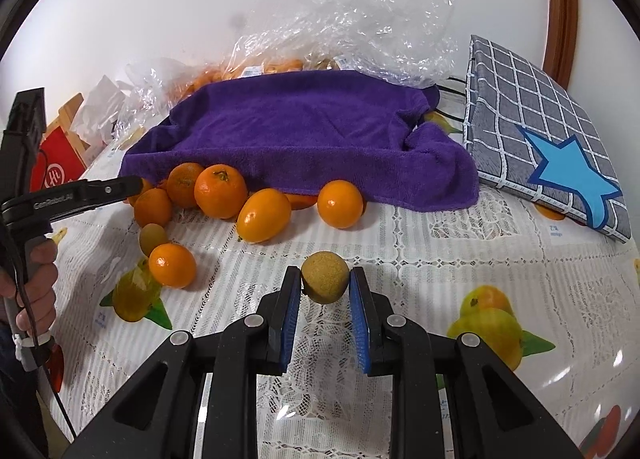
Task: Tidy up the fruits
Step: 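Close the right gripper on the yellow fruit while the left gripper grasps an orange, then carry both fruits over the purple towel and open both grippers onto it, then withdraw both open tools from the towel back toward the loose fruits, then close the right gripper on an orange while the left gripper grasps another orange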
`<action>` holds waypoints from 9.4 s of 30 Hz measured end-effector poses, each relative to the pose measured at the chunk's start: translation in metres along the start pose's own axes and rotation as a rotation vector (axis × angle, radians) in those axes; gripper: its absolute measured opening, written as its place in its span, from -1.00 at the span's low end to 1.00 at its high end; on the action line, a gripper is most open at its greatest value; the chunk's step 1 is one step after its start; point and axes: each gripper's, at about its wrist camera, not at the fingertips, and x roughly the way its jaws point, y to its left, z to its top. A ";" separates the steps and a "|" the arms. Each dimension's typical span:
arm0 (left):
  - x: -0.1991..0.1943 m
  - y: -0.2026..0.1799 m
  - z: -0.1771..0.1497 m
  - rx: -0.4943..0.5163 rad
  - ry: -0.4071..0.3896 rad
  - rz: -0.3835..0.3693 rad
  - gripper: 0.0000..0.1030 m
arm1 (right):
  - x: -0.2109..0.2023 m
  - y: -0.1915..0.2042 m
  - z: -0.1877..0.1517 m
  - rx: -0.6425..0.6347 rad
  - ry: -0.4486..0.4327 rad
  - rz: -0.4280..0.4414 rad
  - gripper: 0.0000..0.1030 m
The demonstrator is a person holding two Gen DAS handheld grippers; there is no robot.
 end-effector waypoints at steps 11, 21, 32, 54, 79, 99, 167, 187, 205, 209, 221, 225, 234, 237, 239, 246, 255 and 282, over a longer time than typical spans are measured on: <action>-0.017 0.024 0.000 -0.020 -0.012 0.035 -0.44 | -0.002 -0.003 0.005 0.014 0.027 -0.053 -0.52; -0.013 0.021 0.000 0.009 -0.014 0.087 -0.43 | -0.007 -0.008 0.021 0.086 0.064 -0.076 -0.52; 0.006 0.009 -0.007 0.052 0.018 0.062 -0.34 | -0.018 -0.002 0.025 0.076 0.063 -0.129 -0.52; -0.055 -0.058 0.100 0.197 -0.100 0.045 -0.34 | -0.035 -0.019 0.102 0.135 -0.095 -0.141 -0.52; 0.060 -0.012 0.157 0.093 0.048 0.047 -0.34 | 0.048 -0.032 0.173 0.120 -0.092 -0.166 -0.52; 0.098 0.005 0.150 0.072 0.136 0.057 -0.34 | 0.125 -0.042 0.161 0.136 0.043 -0.138 -0.52; 0.082 -0.034 0.145 0.165 0.180 0.056 0.43 | 0.045 -0.041 0.130 0.177 0.024 -0.155 0.06; -0.016 -0.039 0.127 0.189 -0.021 0.126 0.49 | -0.004 0.004 0.078 0.053 -0.013 -0.133 0.20; -0.035 0.015 0.061 0.115 0.014 0.095 0.46 | -0.007 0.006 0.055 0.069 0.000 -0.127 0.17; -0.039 0.022 0.053 0.109 0.002 0.093 0.43 | -0.005 0.010 0.053 0.063 0.003 -0.114 0.14; -0.039 0.028 0.033 0.123 -0.019 0.041 0.43 | 0.008 0.020 0.042 0.044 0.042 -0.073 0.05; -0.038 0.034 0.027 0.100 -0.010 0.044 0.43 | 0.010 0.021 0.039 0.042 0.048 -0.066 0.05; -0.034 0.046 0.011 0.027 0.019 0.078 0.43 | 0.011 0.017 0.032 0.030 0.055 -0.028 0.01; -0.035 0.047 0.007 0.013 0.024 0.082 0.43 | 0.009 0.018 0.033 0.031 0.039 0.001 0.01; -0.037 0.046 0.004 0.013 0.024 0.097 0.43 | 0.009 0.018 0.034 0.017 0.028 -0.010 0.00; -0.040 0.045 -0.002 -0.011 0.016 0.106 0.43 | 0.028 -0.004 0.041 0.036 0.029 -0.048 -0.26; -0.031 0.021 -0.005 -0.008 0.035 0.001 0.31 | 0.056 -0.008 0.049 0.045 0.057 0.010 -0.31; 0.010 -0.014 -0.015 0.041 0.013 -0.072 -0.27 | 0.024 -0.039 0.023 0.106 -0.039 -0.006 -0.39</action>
